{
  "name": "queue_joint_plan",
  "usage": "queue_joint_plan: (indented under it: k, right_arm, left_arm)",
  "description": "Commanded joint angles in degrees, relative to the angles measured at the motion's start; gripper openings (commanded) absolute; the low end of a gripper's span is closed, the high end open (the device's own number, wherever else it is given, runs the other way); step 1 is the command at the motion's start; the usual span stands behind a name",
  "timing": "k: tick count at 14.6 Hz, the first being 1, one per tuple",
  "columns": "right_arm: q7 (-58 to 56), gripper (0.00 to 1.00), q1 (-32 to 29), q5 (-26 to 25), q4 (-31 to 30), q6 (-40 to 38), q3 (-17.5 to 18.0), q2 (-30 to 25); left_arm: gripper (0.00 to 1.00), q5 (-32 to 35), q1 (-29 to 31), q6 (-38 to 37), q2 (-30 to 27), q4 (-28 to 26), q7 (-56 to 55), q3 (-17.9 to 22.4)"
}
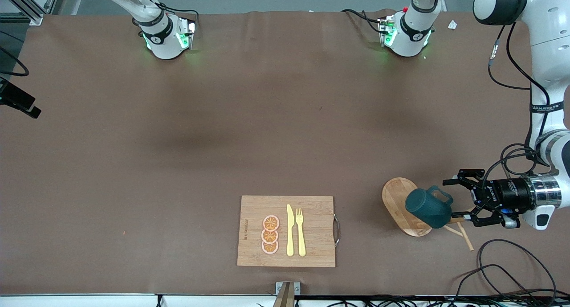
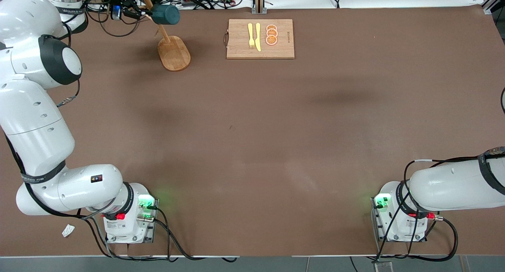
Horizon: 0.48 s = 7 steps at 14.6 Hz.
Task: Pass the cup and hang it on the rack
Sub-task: 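Open the left gripper and pull it back from the mug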
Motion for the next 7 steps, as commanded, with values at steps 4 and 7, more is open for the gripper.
queue_joint_plan:
  k: [4, 7]
  right_arm:
    - [0.1, 1.00, -0.7, 0.6, 0.4, -0.6, 0.5, -0.2]
    - [0.0, 1.00, -0.7, 0.6, 0.4, -0.6, 0.5, -0.2]
  left_arm:
    - [1.00, 9.2, -3.1, 0.3, -7.7, -0.5, -1.8, 0.4]
    - [1.00, 17.5, -4.4, 1.0, -11.8, -0.5, -0.2, -0.1]
